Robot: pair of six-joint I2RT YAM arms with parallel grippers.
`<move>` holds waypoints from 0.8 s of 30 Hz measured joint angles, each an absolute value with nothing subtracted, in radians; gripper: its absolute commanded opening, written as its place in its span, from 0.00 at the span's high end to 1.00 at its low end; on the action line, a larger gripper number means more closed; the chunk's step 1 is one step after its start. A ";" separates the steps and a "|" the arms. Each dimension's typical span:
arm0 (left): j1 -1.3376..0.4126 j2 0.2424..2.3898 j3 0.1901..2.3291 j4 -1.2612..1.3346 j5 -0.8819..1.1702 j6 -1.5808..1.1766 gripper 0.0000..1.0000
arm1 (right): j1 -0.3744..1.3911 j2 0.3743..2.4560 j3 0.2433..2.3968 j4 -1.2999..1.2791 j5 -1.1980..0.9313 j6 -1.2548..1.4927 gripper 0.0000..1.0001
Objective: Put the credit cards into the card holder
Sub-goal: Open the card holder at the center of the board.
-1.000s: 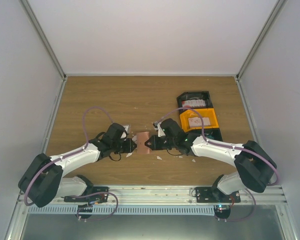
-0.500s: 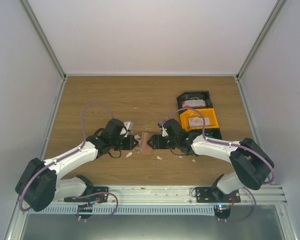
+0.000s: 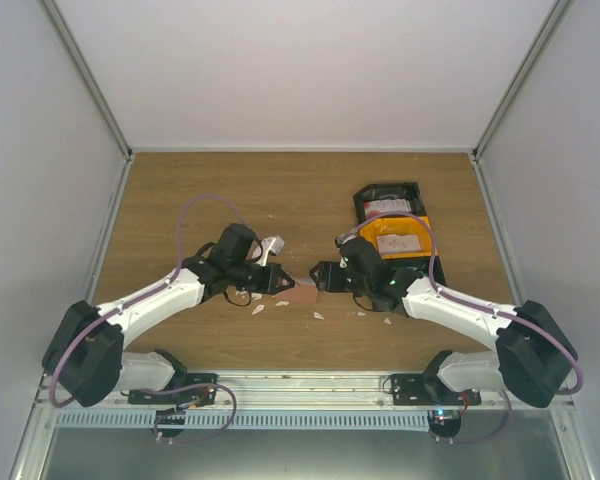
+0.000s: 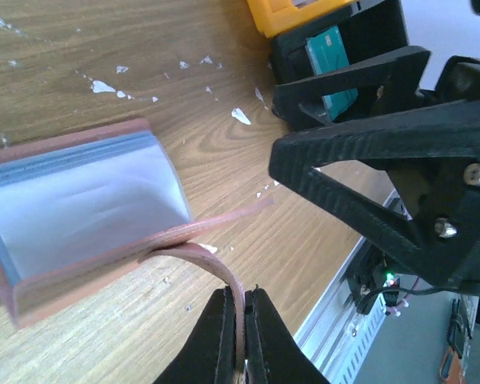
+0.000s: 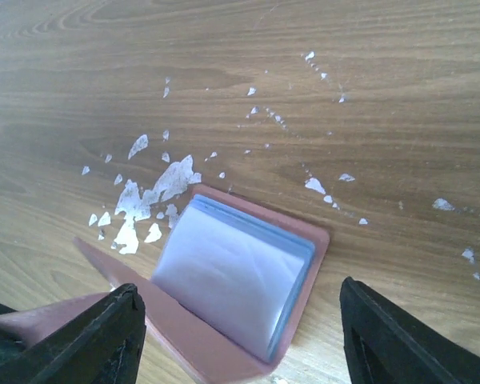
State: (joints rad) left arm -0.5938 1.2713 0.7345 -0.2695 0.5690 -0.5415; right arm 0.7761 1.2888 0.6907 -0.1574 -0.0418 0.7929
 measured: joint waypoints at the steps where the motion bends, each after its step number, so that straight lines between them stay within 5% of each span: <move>1: -0.594 1.287 0.737 -0.266 0.580 -0.538 1.00 | 0.776 1.286 0.690 -0.158 -0.038 0.791 0.42; 6: -0.594 1.340 0.745 -0.245 0.610 -0.508 1.00 | 0.774 1.287 0.688 -0.166 -0.019 0.787 0.55; 12: -0.594 1.316 0.739 -0.267 0.548 -0.489 1.00 | 0.767 1.319 0.686 -0.185 0.000 0.793 0.59; 24: -0.594 1.103 0.607 -0.412 0.289 -0.665 0.91 | 0.884 1.576 0.876 -0.206 -0.081 0.645 0.54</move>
State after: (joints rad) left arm -0.5938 1.1027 0.6067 -0.4118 0.2893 -0.6651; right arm 0.8845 1.5761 0.8764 -0.2058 -0.0807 0.6449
